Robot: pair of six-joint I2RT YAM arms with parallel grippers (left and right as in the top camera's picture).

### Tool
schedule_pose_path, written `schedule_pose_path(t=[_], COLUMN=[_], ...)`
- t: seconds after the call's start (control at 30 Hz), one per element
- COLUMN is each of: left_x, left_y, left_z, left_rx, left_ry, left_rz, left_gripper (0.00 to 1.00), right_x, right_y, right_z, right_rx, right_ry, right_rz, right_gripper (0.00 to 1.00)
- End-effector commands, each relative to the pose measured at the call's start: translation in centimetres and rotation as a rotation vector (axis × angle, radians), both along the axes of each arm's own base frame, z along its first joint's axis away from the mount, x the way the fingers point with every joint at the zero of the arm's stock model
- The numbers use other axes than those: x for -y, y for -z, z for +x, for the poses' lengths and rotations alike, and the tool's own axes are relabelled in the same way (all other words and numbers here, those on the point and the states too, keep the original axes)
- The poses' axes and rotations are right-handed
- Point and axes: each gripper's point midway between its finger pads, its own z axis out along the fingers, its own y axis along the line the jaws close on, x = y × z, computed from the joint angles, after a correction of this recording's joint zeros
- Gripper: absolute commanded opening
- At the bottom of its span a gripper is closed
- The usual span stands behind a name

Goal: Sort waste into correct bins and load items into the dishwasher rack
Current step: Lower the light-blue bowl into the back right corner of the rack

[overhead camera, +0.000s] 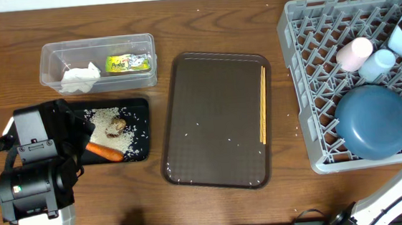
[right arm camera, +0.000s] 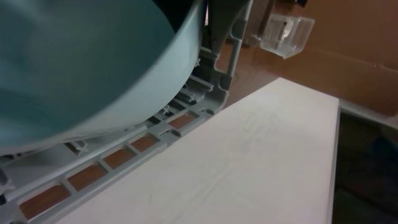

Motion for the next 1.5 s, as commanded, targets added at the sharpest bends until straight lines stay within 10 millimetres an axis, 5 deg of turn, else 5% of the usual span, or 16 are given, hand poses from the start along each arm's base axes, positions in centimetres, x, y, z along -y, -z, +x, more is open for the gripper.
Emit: schedule_pose_path(t=[0.0, 0.5, 0.83, 1.07, 1.27, 1.47], left_x=[-0.4, -0.4, -0.4, -0.4, -0.4, -0.4], left_y=[-0.2, -0.2, -0.2, -0.2, -0.2, -0.2], left_z=[-0.2, -0.2, -0.2, -0.2, -0.2, -0.2], left_rx=[-0.001, -0.001, -0.001, -0.001, -0.001, -0.001], left_ry=[-0.016, -0.016, -0.016, -0.016, -0.016, -0.016], left_rz=[0.016, 0.016, 0.016, 0.016, 0.016, 0.016], left_gripper=[0.98, 0.98, 0.98, 0.98, 0.98, 0.98], right_x=[0.4, 2.3, 5.0, 6.9, 8.4, 8.0], right_y=[0.0, 0.4, 0.7, -0.2, -2.9, -8.8], right_z=[0.0, -1.2, -3.2, -5.7, -8.7, -10.4], right_rx=[-0.017, -0.057, -0.167, -0.358, -0.463, -0.405], right_ry=[0.009, 0.059, 0.193, 0.415, 0.602, 0.718], right_rz=[0.041, 0.087, 0.085, -0.078, -0.229, -0.332], right_gripper=[0.01, 0.01, 0.41, 0.41, 0.39, 0.41])
